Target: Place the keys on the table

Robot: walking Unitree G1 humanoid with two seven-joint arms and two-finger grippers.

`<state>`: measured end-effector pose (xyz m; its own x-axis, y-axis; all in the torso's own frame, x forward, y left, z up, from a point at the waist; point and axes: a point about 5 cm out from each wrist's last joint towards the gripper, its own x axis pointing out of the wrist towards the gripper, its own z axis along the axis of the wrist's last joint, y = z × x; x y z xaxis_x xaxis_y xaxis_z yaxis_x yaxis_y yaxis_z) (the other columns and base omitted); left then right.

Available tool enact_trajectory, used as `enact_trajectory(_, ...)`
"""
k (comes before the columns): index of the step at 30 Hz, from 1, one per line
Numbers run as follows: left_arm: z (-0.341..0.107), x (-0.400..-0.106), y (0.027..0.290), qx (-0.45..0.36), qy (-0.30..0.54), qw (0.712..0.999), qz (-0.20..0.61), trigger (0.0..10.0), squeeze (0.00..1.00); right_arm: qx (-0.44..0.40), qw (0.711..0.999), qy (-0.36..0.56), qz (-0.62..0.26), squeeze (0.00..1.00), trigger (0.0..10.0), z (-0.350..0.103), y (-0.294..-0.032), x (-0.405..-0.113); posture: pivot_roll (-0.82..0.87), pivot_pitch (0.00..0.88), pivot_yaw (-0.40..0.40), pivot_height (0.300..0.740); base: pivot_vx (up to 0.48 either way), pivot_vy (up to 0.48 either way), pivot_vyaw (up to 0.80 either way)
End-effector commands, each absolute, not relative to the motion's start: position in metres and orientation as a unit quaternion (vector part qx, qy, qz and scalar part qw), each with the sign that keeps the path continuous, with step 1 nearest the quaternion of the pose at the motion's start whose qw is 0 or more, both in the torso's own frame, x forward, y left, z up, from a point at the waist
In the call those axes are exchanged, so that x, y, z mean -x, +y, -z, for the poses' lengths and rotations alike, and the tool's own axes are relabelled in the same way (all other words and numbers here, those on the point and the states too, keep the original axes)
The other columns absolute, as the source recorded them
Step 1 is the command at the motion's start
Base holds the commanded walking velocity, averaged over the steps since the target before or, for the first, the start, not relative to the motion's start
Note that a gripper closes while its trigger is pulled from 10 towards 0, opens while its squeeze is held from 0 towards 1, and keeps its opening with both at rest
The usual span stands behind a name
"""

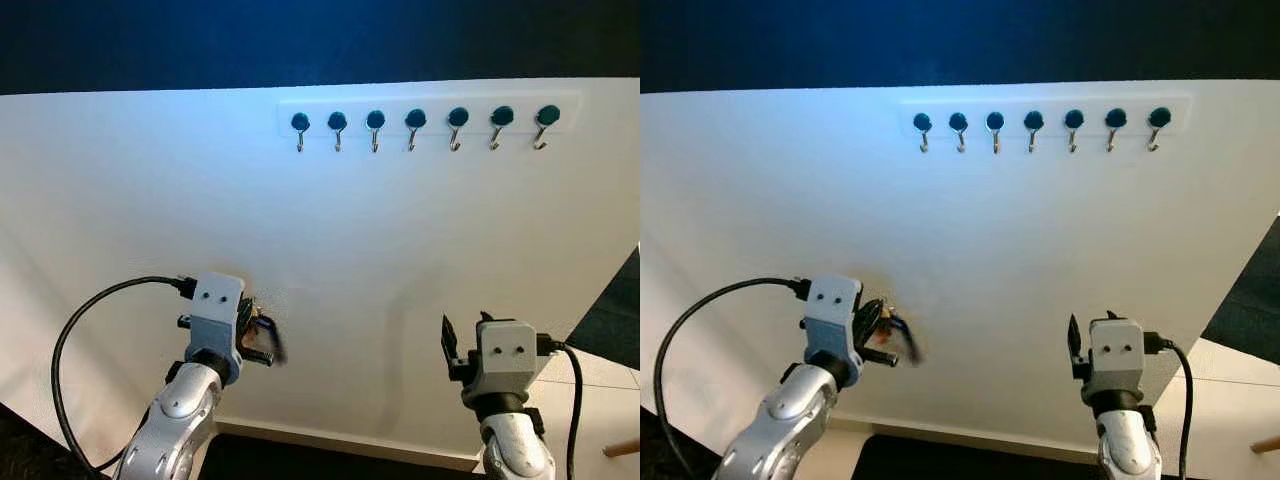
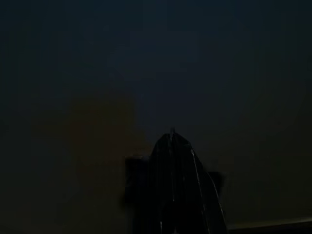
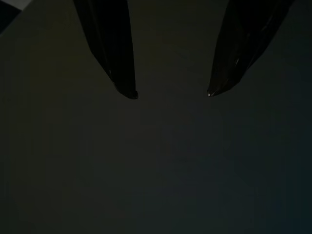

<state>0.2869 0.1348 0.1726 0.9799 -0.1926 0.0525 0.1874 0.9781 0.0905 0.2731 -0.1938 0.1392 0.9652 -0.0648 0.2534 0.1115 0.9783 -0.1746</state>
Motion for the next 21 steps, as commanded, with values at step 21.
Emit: enact_trajectory(21, -0.177, -0.2908, 0.1326, -0.047, -0.055, 0.994, 0.082, 10.0, 0.0, 0.086, 0.987, -0.131, 0.036, 0.0, 10.0, -0.1429, -0.1899, -0.275, -0.03, 0.182, 0.096, 0.74, 0.0, 0.0, 0.0)
